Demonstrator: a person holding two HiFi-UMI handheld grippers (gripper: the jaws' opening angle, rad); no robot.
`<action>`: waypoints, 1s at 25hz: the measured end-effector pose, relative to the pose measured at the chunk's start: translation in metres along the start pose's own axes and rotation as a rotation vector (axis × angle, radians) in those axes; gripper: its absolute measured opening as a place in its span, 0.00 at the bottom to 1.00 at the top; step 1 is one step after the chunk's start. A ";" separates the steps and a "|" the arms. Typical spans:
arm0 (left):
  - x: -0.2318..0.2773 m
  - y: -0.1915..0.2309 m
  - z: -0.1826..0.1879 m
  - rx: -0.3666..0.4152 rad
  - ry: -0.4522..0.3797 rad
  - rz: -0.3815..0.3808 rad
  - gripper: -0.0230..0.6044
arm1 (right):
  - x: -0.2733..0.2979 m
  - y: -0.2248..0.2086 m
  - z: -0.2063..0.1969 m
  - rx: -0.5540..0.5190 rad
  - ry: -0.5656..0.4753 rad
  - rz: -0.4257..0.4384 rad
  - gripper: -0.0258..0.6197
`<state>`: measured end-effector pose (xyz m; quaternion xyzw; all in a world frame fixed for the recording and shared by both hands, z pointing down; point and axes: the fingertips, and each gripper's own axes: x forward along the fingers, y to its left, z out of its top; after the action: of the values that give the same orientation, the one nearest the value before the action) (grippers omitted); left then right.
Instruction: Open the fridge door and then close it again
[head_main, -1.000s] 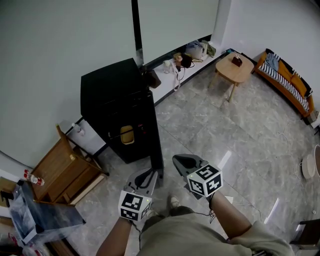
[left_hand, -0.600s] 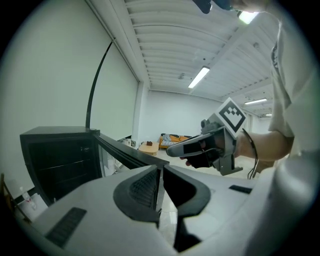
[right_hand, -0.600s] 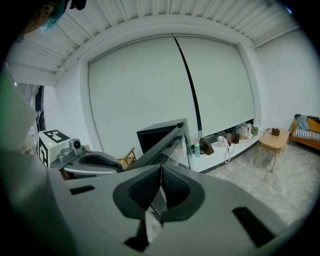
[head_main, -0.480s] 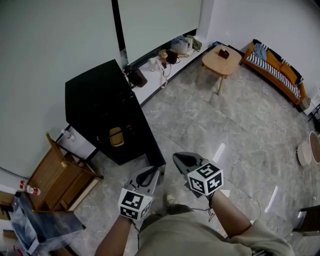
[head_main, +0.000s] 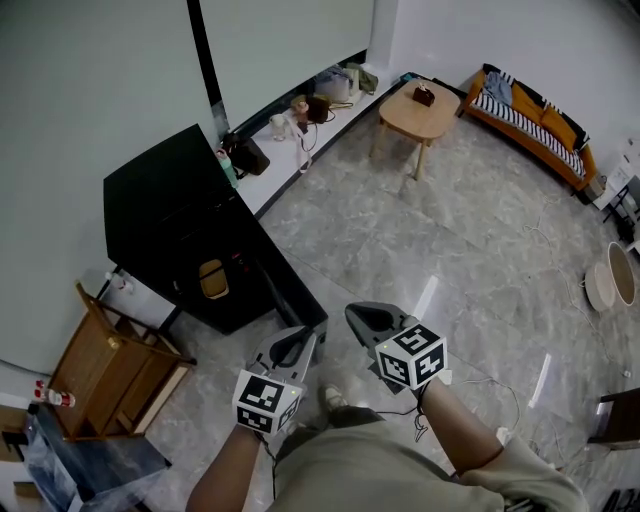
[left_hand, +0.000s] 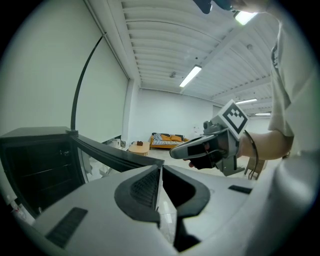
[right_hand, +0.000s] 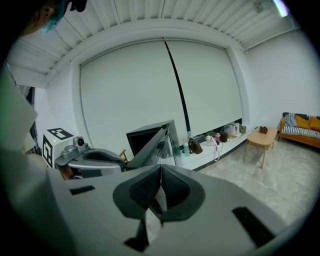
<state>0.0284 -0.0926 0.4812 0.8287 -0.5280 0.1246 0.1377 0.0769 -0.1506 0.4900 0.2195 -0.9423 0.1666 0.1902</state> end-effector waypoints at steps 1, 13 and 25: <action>0.004 -0.002 0.001 0.003 0.001 -0.006 0.09 | -0.002 -0.003 0.000 0.003 -0.003 -0.003 0.04; 0.052 -0.017 0.017 0.004 0.007 -0.043 0.08 | -0.026 -0.046 -0.005 0.038 -0.020 -0.050 0.04; 0.105 -0.025 0.034 0.022 0.013 -0.065 0.08 | -0.039 -0.095 -0.003 0.063 -0.048 -0.095 0.04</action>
<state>0.0963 -0.1827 0.4844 0.8460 -0.4985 0.1313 0.1360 0.1558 -0.2161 0.4975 0.2738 -0.9293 0.1817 0.1684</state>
